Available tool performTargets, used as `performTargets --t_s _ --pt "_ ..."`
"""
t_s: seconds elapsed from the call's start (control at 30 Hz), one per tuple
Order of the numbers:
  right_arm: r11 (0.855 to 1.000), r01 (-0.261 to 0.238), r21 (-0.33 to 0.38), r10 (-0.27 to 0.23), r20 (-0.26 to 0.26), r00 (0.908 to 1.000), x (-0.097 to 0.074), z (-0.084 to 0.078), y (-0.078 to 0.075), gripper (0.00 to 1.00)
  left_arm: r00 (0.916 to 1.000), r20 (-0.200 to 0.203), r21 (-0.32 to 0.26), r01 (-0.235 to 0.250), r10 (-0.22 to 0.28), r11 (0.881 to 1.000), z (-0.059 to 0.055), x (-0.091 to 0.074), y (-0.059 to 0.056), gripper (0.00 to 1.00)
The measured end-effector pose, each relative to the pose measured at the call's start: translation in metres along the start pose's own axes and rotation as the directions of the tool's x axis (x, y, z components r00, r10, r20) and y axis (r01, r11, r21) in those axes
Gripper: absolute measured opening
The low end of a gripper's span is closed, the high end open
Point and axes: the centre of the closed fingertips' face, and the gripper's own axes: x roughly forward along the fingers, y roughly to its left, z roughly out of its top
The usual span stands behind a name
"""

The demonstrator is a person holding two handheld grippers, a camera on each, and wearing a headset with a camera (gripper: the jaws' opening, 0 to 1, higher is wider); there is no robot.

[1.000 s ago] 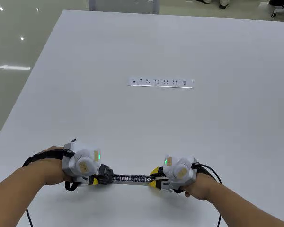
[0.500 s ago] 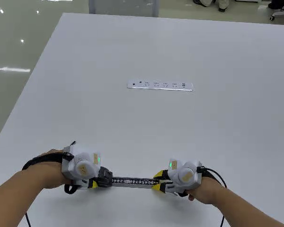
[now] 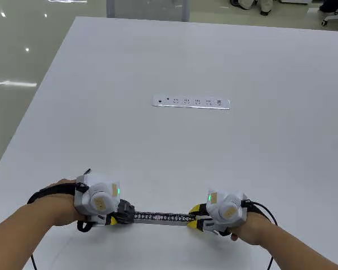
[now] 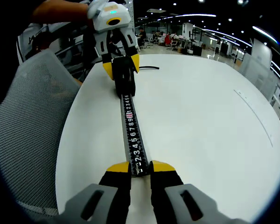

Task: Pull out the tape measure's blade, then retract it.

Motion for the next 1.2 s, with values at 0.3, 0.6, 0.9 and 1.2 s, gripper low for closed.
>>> performTargets --t_s 0.3,0.6,0.9,1.2 --pt "1.0 0.004 0.008 -0.004 -0.001 1.0 -0.007 -0.007 -0.001 0.14 1.0 -0.002 -0.006 0.003 -0.003 1.0 0.0 0.0 0.0 0.32" --pt "1.0 0.009 0.014 -0.009 -0.006 0.9999 -0.014 -0.016 -0.001 0.14 1.0 0.0 -0.009 0.006 -0.006 1.0 0.0 0.0 -0.001 0.32" --pt "1.0 0.012 0.018 -0.012 -0.013 0.9998 -0.02 -0.022 0.0 0.14 1.0 0.0 -0.008 0.005 -0.005 1.0 0.0 0.0 0.0 0.32" --pt "0.999 0.018 0.031 -0.017 -0.02 0.9997 -0.027 -0.029 -0.003 0.13 1.0 0.002 -0.008 0.004 -0.004 1.0 0.0 0.0 0.0 0.32"
